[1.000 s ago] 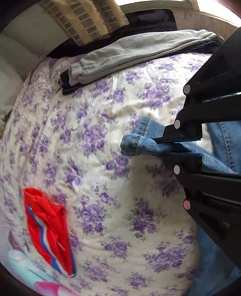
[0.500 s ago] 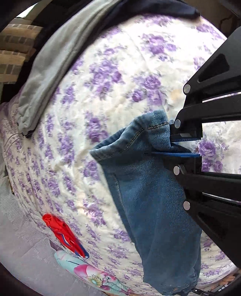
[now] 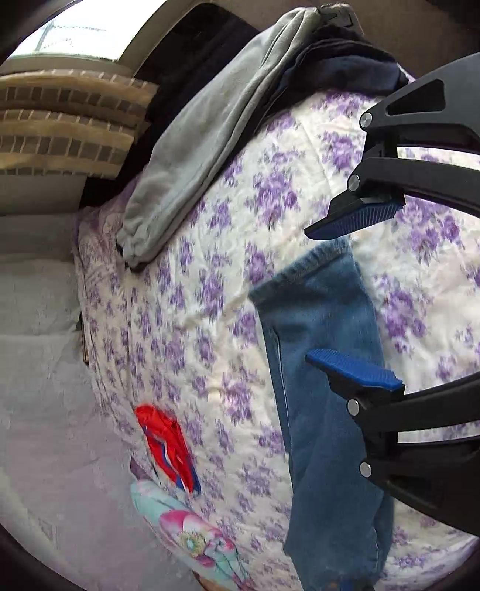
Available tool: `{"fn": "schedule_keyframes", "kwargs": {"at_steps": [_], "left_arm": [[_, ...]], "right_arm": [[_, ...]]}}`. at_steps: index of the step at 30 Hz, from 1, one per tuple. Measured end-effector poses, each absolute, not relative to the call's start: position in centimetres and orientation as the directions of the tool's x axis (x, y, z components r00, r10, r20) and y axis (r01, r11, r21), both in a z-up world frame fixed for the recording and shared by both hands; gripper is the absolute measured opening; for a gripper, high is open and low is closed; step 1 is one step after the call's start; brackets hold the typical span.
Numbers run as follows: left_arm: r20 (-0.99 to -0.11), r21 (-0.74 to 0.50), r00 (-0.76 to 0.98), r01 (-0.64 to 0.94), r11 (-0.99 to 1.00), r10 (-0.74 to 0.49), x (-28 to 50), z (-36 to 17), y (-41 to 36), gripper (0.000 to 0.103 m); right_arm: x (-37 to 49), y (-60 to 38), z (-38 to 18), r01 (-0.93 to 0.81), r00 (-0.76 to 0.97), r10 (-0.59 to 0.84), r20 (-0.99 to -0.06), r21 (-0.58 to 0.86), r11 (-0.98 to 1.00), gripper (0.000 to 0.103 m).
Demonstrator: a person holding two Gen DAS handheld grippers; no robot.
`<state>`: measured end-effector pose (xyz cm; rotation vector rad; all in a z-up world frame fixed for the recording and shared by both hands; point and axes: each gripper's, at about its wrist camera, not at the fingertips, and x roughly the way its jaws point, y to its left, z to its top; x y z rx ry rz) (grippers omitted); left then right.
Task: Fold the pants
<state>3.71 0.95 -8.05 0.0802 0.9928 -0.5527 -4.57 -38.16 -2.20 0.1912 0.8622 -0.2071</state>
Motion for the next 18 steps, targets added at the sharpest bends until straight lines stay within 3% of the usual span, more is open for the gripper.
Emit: {"fn": "schedule_keyframes", "kwargs": {"at_steps": [3, 7, 9, 11, 15, 17, 18], "left_arm": [[-0.871, -0.243, 0.284, 0.461, 0.853, -0.402, 5.6, -12.5, -0.6, 0.063], [-0.844, -0.284, 0.287, 0.477, 0.832, -0.453, 4.4, -13.1, 0.8, 0.061], [-0.828, -0.322, 0.282, 0.469, 0.823, -0.485, 4.1, -13.2, 2.1, 0.055], [-0.825, -0.337, 0.286, 0.446, 0.83, -0.488, 4.1, -13.4, 3.1, 0.037], [-0.815, -0.372, 0.277, 0.421, 0.827, -0.508, 4.5, -13.4, 3.9, 0.034], [-0.817, -0.36, 0.287, 0.424, 0.831, -0.5, 4.4, -13.3, 3.7, 0.034], [-0.817, -0.353, 0.292, 0.429, 0.832, -0.497, 4.2, -13.3, 3.7, 0.034]], "right_arm": [[-1.9, -33.8, -2.6, 0.093, 0.599, 0.089, -0.796, 0.179, 0.979, 0.062], [2.2, -25.4, -2.0, -0.122, 0.584, 0.153, -0.797, 0.1, 0.987, 0.062], [4.7, -21.0, -1.5, -0.273, 0.577, 0.216, -0.788, 0.063, 0.96, 0.062], [7.3, -16.8, -1.1, -0.397, 0.577, 0.264, -0.773, 0.018, 0.918, 0.062], [12.5, -9.9, -2.6, -0.559, 0.515, 0.279, -0.81, -0.071, 0.826, 0.062], [14.8, -7.8, -4.5, -0.613, 0.416, 0.289, -0.862, -0.032, 0.789, 0.057], [15.7, -7.0, -5.5, -0.626, 0.383, 0.279, -0.88, -0.025, 0.78, 0.048]]}}
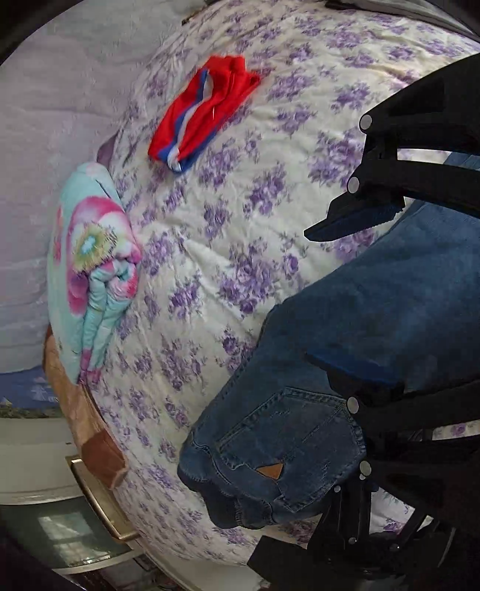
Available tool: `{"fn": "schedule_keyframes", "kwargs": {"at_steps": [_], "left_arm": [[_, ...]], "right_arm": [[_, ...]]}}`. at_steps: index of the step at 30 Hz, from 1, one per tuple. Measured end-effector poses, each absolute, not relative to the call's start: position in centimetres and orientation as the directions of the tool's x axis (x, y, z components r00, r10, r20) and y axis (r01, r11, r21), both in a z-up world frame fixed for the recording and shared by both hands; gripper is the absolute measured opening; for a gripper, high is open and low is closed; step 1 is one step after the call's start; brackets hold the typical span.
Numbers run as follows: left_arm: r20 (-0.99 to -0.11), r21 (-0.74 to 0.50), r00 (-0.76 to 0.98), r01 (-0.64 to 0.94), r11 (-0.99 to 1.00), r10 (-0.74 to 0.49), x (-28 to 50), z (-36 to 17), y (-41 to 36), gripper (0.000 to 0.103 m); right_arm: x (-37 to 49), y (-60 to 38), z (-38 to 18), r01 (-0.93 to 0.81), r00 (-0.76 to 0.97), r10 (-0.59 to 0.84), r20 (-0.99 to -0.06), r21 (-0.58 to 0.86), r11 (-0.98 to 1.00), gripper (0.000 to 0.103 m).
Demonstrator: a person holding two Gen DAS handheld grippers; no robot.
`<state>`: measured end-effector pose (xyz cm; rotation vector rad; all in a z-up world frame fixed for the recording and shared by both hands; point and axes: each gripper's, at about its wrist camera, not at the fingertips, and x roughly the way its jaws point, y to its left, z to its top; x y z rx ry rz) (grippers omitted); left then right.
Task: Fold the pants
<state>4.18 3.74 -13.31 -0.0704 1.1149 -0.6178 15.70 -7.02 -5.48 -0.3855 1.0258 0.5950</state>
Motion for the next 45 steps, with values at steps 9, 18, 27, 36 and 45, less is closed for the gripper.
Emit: {"fn": "schedule_keyframes", "kwargs": {"at_steps": [9, 18, 27, 36, 45], "left_arm": [[-0.812, -0.343, 0.297, 0.452, 0.823, -0.502, 3.6, -13.3, 4.0, 0.034], [-0.817, -0.314, 0.319, 0.451, 0.835, -0.48, 3.3, -13.3, 3.5, 0.034], [-0.818, -0.38, 0.25, 0.439, 0.814, -0.517, 4.8, -11.6, 3.7, 0.035], [-0.802, -0.38, 0.274, 0.453, 0.806, -0.532, 11.2, -6.7, -0.7, 0.048], [-0.839, -0.474, 0.107, 0.336, 0.814, -0.534, 17.5, -13.8, -2.8, 0.033]], "right_arm": [[17.3, -7.3, -8.2, -0.611, 0.241, 0.382, -0.892, 0.166, 0.774, 0.01], [19.8, -4.8, -9.8, -0.616, 0.34, 0.285, -0.896, 0.017, 0.788, 0.008], [14.3, -14.0, -1.5, -0.457, 0.477, 0.272, -0.835, 0.029, 0.889, 0.039], [2.3, -21.1, -3.2, -0.318, 0.525, 0.263, -0.809, 0.1, 0.943, 0.015], [3.4, -18.6, -10.6, -0.293, 0.358, 0.277, -0.892, 0.174, 0.94, 0.014]]}}
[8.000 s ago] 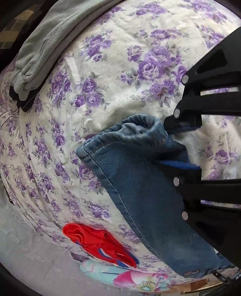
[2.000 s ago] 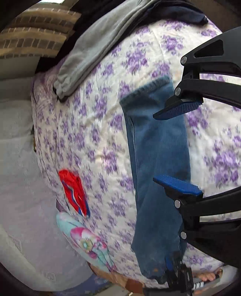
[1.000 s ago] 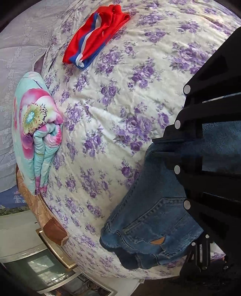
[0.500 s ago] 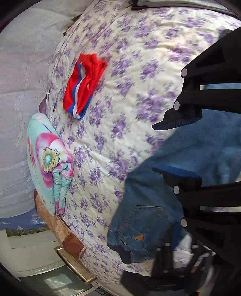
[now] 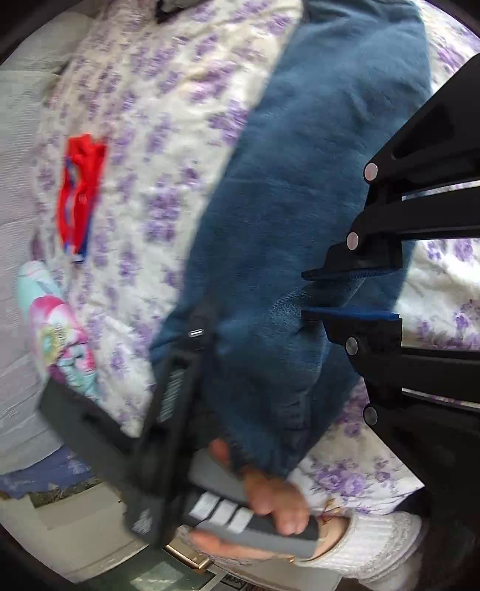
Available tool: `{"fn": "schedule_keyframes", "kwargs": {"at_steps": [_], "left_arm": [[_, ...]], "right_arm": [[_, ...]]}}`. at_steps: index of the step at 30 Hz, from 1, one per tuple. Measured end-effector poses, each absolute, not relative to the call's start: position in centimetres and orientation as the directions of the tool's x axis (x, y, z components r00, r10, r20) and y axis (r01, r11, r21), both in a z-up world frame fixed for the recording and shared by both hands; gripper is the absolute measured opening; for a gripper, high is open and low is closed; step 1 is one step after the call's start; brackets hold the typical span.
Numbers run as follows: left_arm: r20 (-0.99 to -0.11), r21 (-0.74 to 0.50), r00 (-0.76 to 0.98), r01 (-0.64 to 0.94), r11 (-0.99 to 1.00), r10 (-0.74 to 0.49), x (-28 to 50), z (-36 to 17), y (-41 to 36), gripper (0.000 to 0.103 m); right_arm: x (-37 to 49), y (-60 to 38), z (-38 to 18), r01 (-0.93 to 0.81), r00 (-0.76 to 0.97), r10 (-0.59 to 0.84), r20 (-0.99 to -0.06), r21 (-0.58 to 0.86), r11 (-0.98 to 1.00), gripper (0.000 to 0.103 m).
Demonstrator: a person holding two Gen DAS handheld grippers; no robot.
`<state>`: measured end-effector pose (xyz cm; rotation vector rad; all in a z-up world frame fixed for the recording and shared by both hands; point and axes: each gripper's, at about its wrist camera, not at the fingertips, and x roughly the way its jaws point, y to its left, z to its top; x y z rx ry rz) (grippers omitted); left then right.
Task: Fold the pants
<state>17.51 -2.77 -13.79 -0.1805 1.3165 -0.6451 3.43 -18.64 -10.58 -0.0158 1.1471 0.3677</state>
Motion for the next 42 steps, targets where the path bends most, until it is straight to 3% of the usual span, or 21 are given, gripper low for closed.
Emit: {"fn": "schedule_keyframes", "kwargs": {"at_steps": [1, 2, 4, 6, 10, 11, 13, 17, 22, 27, 32, 35, 37, 38, 42], "left_arm": [[-0.836, -0.486, 0.1, 0.32, 0.813, -0.539, 17.8, -14.1, -2.3, 0.02], [-0.829, -0.502, 0.097, 0.307, 0.809, -0.551, 18.1, -14.4, -1.9, 0.014], [-0.807, -0.542, 0.087, 0.284, 0.791, -0.584, 18.0, -14.6, -1.2, 0.012], [-0.833, -0.491, 0.115, 0.298, 0.819, -0.541, 17.0, -13.9, -1.7, 0.013], [-0.861, -0.359, 0.205, 0.403, 0.842, -0.465, 12.6, -11.2, -3.3, 0.029], [-0.854, -0.352, 0.219, 0.424, 0.835, -0.471, 11.4, -10.7, -3.4, 0.036], [-0.855, -0.318, 0.246, 0.449, 0.835, -0.457, 9.3, -10.5, -3.8, 0.039], [-0.887, -0.212, 0.279, 0.463, 0.861, -0.368, 6.0, -12.8, -4.8, 0.04], [-0.894, -0.07, 0.361, 0.471, 0.879, -0.265, 2.6, -13.0, -5.0, 0.04], [-0.888, -0.107, 0.349, 0.477, 0.872, -0.299, 2.4, -13.2, -3.9, 0.041], [-0.885, -0.111, 0.348, 0.485, 0.867, -0.308, 2.2, -13.0, -3.7, 0.041], [-0.88, -0.146, 0.332, 0.491, 0.859, -0.34, 2.0, -12.2, -3.0, 0.041], [-0.87, -0.2, 0.311, 0.487, 0.85, -0.383, 2.0, -11.2, -2.4, 0.041], [-0.861, -0.232, 0.302, 0.484, 0.843, -0.41, 2.2, -10.7, -2.2, 0.041], [-0.823, -0.283, 0.306, 0.509, 0.813, -0.479, 3.1, -8.1, -3.8, 0.04]], "right_arm": [[2.7, -18.6, -10.6, -0.307, 0.388, 0.269, -0.882, 0.152, 0.939, 0.014], [2.2, -18.5, -10.6, -0.306, 0.394, 0.26, -0.882, 0.141, 0.942, 0.014], [2.1, -18.7, -10.5, -0.276, 0.394, 0.265, -0.88, 0.162, 0.947, 0.014], [2.3, -18.8, -10.4, -0.273, 0.384, 0.271, -0.883, 0.172, 0.946, 0.014], [1.6, -21.5, -6.8, -0.251, 0.422, 0.348, -0.837, 0.261, 0.932, 0.014], [1.3, -22.6, -5.6, -0.231, 0.47, 0.315, -0.825, 0.23, 0.946, 0.014], [1.4, -24.8, -4.1, -0.164, 0.543, 0.214, -0.812, 0.148, 0.975, 0.016], [2.9, -28.5, -4.5, -0.047, 0.565, 0.113, -0.817, 0.105, 0.993, 0.019], [6.2, -27.5, -7.3, -0.095, 0.508, 0.17, -0.844, 0.141, 0.985, 0.017], [9.8, -26.3, -10.9, -0.041, 0.513, -0.012, -0.858, -0.038, 0.998, 0.01], [10.3, -26.6, -9.9, -0.008, 0.48, -0.019, -0.877, -0.026, 1.0, 0.007], [6.6, -28.6, -5.9, -0.015, 0.529, 0.089, -0.844, 0.096, 0.995, 0.015], [2.6, -31.3, -3.1, 0.049, 0.606, 0.096, -0.789, 0.158, 0.986, 0.075], [0.6, -32.7, -2.1, 0.091, 0.639, 0.081, -0.765, 0.179, 0.98, 0.084], [-5.8, -37.0, -2.8, 0.254, 0.631, 0.026, -0.776, 0.238, 0.937, 0.086]]}}
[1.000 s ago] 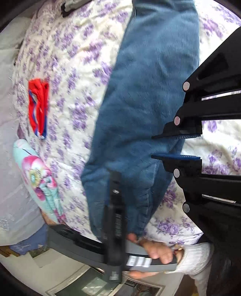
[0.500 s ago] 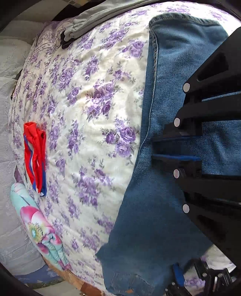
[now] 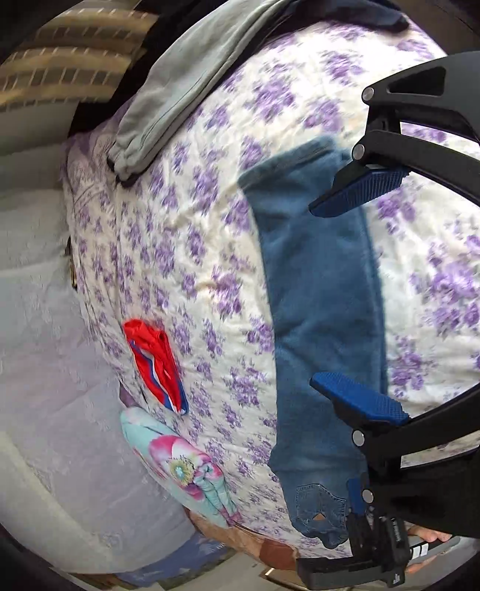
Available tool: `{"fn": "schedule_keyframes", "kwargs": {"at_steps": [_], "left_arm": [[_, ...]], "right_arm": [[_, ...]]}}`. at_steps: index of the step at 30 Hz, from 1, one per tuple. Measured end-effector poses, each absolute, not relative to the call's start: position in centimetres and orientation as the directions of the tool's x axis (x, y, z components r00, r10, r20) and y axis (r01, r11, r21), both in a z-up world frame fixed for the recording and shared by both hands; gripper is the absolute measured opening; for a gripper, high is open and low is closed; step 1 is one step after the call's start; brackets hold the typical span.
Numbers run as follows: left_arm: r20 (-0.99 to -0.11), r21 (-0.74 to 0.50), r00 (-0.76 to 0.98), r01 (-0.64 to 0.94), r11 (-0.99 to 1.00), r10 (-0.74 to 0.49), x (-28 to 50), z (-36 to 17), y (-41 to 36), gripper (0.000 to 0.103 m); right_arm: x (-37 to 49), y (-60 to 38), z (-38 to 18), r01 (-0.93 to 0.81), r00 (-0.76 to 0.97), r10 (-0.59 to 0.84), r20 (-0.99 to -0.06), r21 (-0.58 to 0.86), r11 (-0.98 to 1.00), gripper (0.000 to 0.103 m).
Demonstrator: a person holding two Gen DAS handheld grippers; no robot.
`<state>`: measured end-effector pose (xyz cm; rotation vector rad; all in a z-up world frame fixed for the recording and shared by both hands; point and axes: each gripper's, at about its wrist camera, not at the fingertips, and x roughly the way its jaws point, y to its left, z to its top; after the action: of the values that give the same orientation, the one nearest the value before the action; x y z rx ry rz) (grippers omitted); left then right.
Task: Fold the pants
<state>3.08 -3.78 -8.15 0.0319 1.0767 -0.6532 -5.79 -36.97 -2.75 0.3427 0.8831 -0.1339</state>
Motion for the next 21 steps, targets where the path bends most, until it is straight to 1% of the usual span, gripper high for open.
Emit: {"fn": "schedule_keyframes", "kwargs": {"at_steps": [2, 4, 7, 9, 11, 13, 15, 17, 21], "left_arm": [[-0.825, -0.282, 0.3, 0.517, 0.808, -0.479, 3.9, -7.7, -6.1, 0.04], [-0.824, -0.294, 0.29, 0.514, 0.806, -0.486, 5.0, -7.7, -8.8, 0.04], [-0.828, -0.331, 0.249, 0.507, 0.796, -0.503, 5.9, -8.8, -12.6, 0.04], [-0.847, -0.332, 0.212, 0.505, 0.797, -0.487, 6.1, -10.5, -14.8, 0.04], [-0.864, -0.304, 0.213, 0.5, 0.811, -0.455, 5.8, -12.2, -15.6, 0.04], [-0.856, -0.292, 0.238, 0.511, 0.808, -0.46, 4.7, -12.3, -15.2, 0.04], [-0.849, -0.314, 0.225, 0.511, 0.8, -0.478, 3.7, -12.4, -14.3, 0.04], [-0.842, -0.323, 0.224, 0.517, 0.792, -0.49, 2.9, -12.7, -13.6, 0.039], [-0.829, -0.35, 0.218, 0.517, 0.781, -0.516, 2.8, -13.0, -12.8, 0.038]], "right_arm": [[-7.7, -38.7, -4.5, 0.332, 0.606, 0.041, -0.794, 0.3, 0.894, 0.086], [-9.2, -40.3, -6.4, 0.393, 0.62, 0.073, -0.781, 0.39, 0.833, 0.086], [-10.3, -42.7, -9.1, 0.442, 0.68, 0.149, -0.718, 0.563, 0.698, 0.086], [-10.1, -43.9, -10.5, 0.44, 0.719, 0.19, -0.669, 0.649, 0.62, 0.086], [-9.1, -44.6, -11.5, 0.449, 0.731, 0.191, -0.655, 0.672, 0.588, 0.086], [-7.8, -44.9, -12.4, 0.454, 0.725, 0.202, -0.659, 0.677, 0.579, 0.086], [-6.5, -44.9, -13.4, 0.45, 0.724, 0.224, -0.652, 0.693, 0.563, 0.086], [-5.4, -44.9, -13.7, 0.441, 0.735, 0.216, -0.643, 0.695, 0.568, 0.087], [-3.7, -45.4, -14.1, 0.421, 0.752, 0.232, -0.617, 0.72, 0.551, 0.088]]}}
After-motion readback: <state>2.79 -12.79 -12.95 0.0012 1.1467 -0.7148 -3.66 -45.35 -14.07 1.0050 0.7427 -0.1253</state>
